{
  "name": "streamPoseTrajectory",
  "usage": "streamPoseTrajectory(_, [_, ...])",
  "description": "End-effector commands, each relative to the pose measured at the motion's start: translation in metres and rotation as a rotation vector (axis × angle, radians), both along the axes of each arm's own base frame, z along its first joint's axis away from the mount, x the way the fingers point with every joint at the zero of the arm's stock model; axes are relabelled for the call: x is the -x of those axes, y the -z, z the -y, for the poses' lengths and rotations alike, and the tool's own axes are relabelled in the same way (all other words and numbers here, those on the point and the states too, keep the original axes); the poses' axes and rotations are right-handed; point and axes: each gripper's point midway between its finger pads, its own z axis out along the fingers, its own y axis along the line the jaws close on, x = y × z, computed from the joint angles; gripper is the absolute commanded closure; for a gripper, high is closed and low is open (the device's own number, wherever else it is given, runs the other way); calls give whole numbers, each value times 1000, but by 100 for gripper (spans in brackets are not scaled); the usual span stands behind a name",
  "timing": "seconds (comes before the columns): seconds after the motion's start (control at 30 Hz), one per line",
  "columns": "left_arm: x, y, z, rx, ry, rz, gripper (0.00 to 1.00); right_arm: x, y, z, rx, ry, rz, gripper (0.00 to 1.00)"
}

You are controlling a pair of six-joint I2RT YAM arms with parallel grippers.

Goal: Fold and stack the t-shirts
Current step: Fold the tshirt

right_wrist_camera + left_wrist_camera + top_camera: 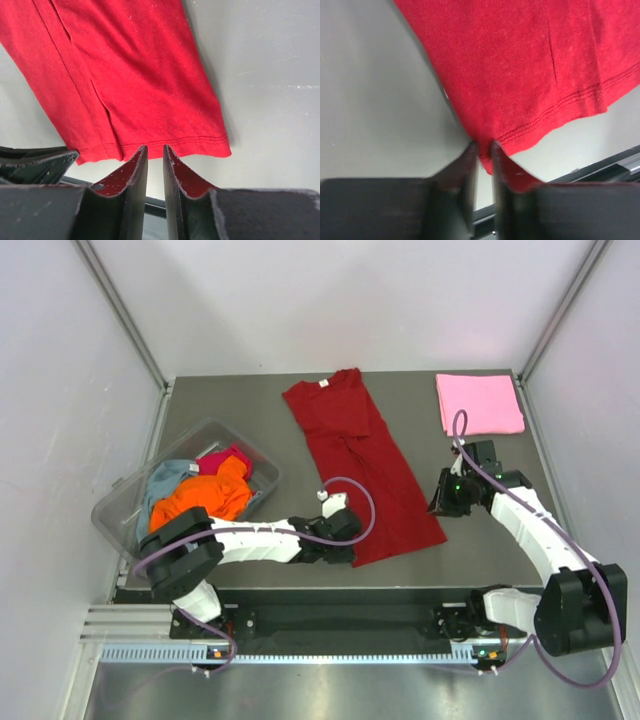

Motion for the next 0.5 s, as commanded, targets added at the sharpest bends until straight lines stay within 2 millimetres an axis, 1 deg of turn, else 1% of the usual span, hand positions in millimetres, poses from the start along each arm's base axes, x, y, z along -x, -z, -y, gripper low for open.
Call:
streamPoseTrajectory(0.0, [0, 6, 4, -13, 4, 1, 81, -10, -23, 0, -4, -14, 77, 80])
streamPoseTrajectory(0.07, [3, 6, -1, -30, 6, -5, 93, -6, -23, 0, -9, -17, 82, 80])
streamPoseTrajectory(0.1, [4, 6, -3, -39, 7, -9, 100, -1, -19, -1, -13, -25, 73, 78])
streamPoseTrajectory(0.17, [9, 3, -10, -52, 13, -13, 100, 4, -20, -1, -18, -29, 81, 77])
streamPoseTrajectory(0.2, [12, 5, -15, -69, 12, -15, 100, 9, -18, -2, -26, -37, 68, 77])
streamPoseTrajectory(0.23, [14, 0, -18, -63, 5, -13, 100, 12, -20, -3, -31, -46, 76, 77])
streamPoseTrajectory(0.3, [23, 3, -29, -89, 6, -26, 100, 19, -21, -5, -45, -68, 70, 78])
streamPoseTrajectory(0.33, [25, -3, -31, -74, -3, -27, 100, 23, -23, -6, -49, -70, 74, 79])
streamPoseTrajectory(0.37, [27, -3, -33, -75, -3, -30, 100, 26, -22, -5, -48, -70, 63, 79])
streamPoseTrajectory(0.4, [32, 0, -41, -95, -1, -38, 100, 33, -19, -5, -51, -67, 33, 80])
streamPoseTrajectory(0.43, [33, -4, -43, -89, -4, -35, 100, 37, -18, -6, -57, -71, 24, 81])
streamPoseTrajectory(0.47, [37, -2, -49, -106, -5, -41, 100, 41, -17, -7, -67, -72, 11, 81])
